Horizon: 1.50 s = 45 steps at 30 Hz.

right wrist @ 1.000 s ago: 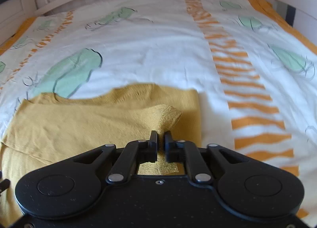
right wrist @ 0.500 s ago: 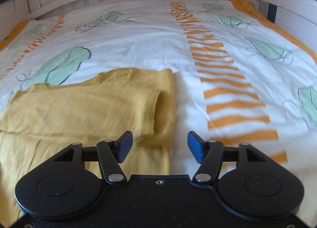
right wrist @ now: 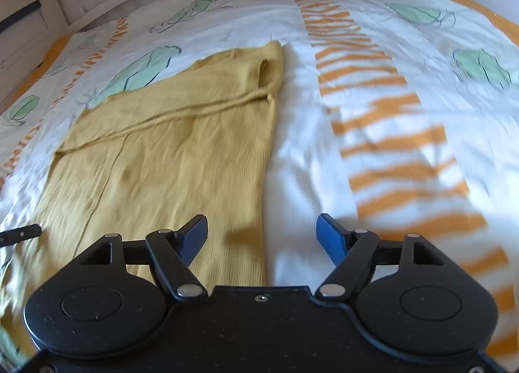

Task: Fold small clothes
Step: 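Move both open grippers to the sweater hem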

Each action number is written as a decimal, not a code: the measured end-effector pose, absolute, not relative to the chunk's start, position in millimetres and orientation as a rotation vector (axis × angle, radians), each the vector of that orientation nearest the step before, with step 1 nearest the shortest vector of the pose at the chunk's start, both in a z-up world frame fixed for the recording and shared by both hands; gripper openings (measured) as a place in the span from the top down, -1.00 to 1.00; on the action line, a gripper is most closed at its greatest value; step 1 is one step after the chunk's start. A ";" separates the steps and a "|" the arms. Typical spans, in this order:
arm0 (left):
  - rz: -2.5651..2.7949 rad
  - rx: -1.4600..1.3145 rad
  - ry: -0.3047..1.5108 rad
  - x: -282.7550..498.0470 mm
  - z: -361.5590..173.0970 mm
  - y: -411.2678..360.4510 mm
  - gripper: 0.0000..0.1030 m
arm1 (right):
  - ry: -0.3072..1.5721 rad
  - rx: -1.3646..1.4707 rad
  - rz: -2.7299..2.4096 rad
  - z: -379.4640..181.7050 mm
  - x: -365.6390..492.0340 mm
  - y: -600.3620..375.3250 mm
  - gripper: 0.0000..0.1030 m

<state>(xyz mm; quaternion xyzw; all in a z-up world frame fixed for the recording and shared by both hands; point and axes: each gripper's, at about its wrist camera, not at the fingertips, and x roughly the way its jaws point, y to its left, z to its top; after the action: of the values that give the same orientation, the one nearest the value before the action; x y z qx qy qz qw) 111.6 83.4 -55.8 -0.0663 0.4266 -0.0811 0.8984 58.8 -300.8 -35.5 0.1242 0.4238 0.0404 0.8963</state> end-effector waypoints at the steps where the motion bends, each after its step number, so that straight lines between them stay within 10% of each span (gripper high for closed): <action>1: -0.169 -0.144 0.890 105.7 -55.2 85.6 -0.36 | 0.886 0.264 0.090 -35.4 51.9 -300.7 -0.52; 29: -0.254 -0.213 0.992 33.0 -56.0 99.2 -0.46 | 1.050 0.447 0.217 -44.0 -36.0 -291.0 -0.81; 45: -0.232 -0.240 1.001 39.4 -55.2 110.5 0.19 | 1.056 0.499 0.249 -49.1 -30.7 -294.6 -0.94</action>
<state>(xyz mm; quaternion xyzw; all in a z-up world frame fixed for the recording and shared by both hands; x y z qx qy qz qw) 39.4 110.5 -55.2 -0.1143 0.4778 -0.1106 0.8639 -30.7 -294.6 -49.1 0.2350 0.4972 0.1172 0.8269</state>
